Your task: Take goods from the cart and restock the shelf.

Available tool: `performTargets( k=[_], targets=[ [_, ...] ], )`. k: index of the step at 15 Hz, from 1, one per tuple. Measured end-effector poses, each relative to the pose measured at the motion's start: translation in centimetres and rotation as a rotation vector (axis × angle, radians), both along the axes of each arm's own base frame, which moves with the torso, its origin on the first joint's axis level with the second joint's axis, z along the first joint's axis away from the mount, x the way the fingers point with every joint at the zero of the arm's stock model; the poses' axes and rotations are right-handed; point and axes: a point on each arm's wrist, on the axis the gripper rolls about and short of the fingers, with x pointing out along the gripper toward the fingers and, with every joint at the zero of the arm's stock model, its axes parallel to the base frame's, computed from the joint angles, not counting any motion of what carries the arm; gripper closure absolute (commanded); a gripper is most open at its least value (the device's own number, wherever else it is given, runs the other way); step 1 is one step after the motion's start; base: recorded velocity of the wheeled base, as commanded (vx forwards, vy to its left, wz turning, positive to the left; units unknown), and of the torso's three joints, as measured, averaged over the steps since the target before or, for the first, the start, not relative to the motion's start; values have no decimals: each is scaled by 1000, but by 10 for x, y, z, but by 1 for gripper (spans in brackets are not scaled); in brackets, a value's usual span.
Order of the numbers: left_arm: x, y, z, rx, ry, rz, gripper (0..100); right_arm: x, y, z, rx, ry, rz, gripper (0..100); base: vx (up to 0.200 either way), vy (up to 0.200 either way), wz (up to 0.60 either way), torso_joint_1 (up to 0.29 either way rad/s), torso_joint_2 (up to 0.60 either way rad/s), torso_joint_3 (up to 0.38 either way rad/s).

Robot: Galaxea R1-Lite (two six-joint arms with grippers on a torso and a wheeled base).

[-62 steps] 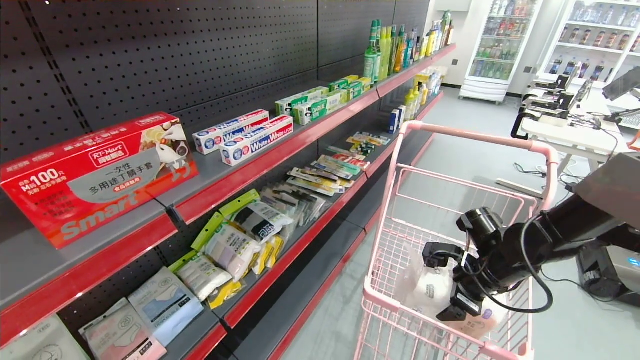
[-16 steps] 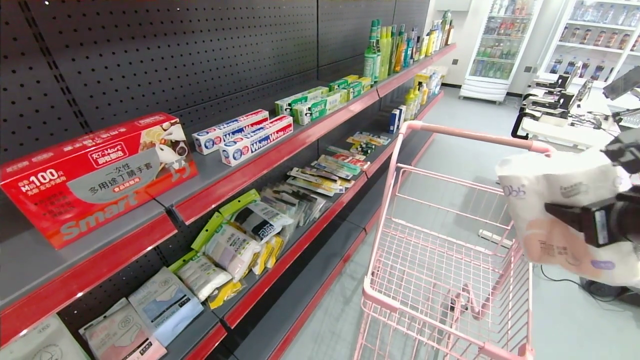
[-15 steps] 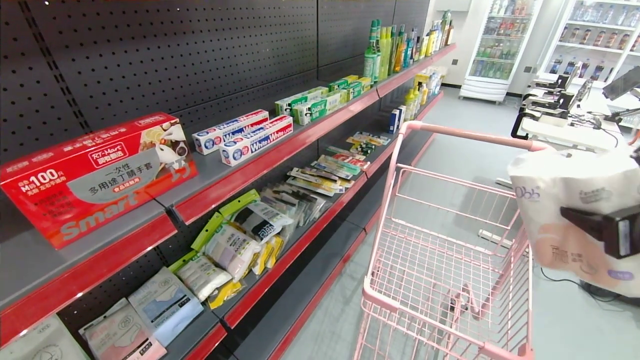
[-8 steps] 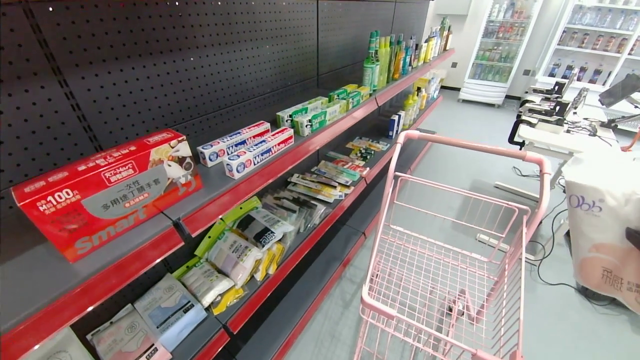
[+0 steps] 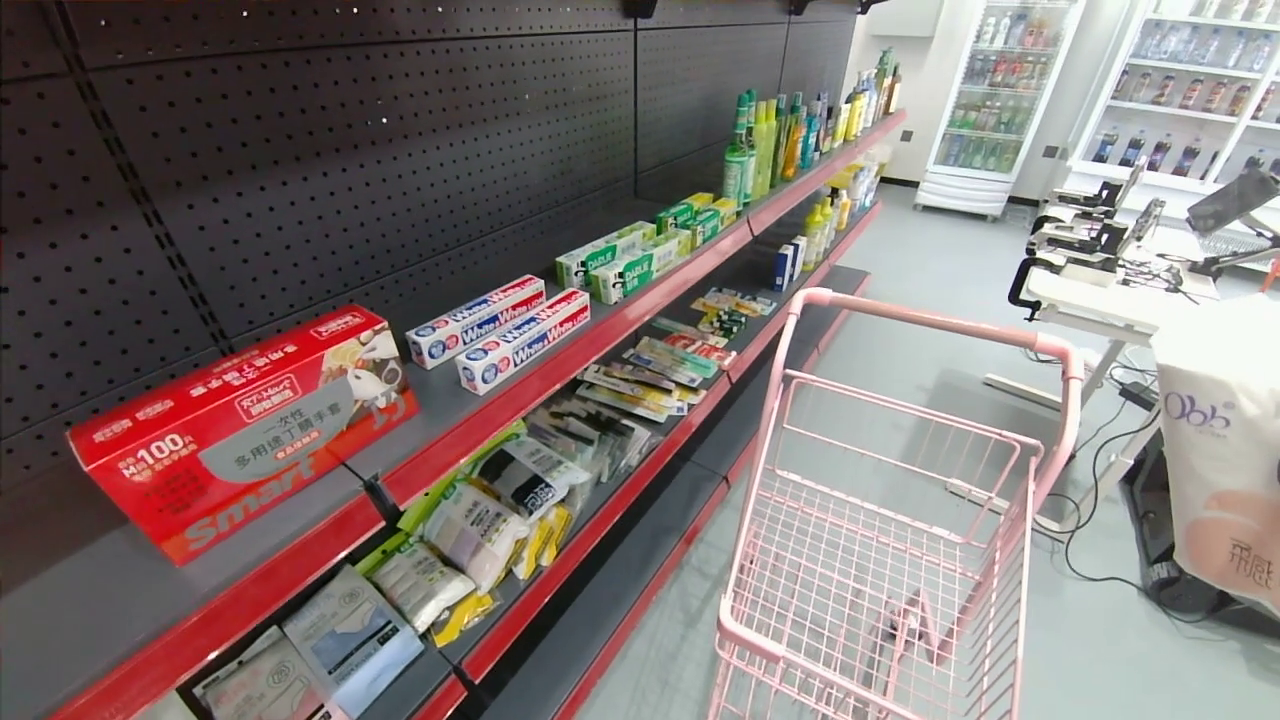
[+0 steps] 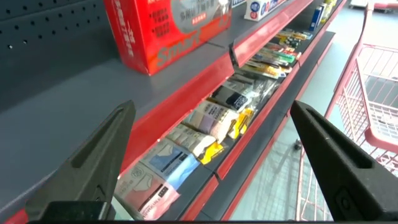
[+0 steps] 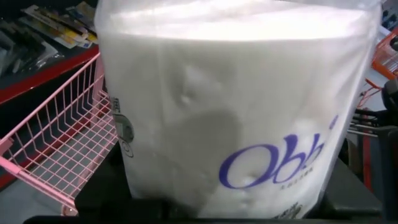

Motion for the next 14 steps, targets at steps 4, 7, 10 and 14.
performTargets(
  k=[4,7,10,14],
  targets=[
    [0,0,0,0,0,0,0,0,0,-2,-13,6,1,100,0,0,0,175,-357,-195],
    [0,0,0,1,0,0,0,0,0,-2,-19,9,3,100,0,0,0,164,-338,-183],
    [0,0,0,2,0,0,0,1,0,-2,-26,12,6,100,0,0,0,162,-347,-181],
    [0,0,0,2,0,0,0,1,0,-5,-48,29,12,100,0,0,0,113,-251,-119]
  ],
)
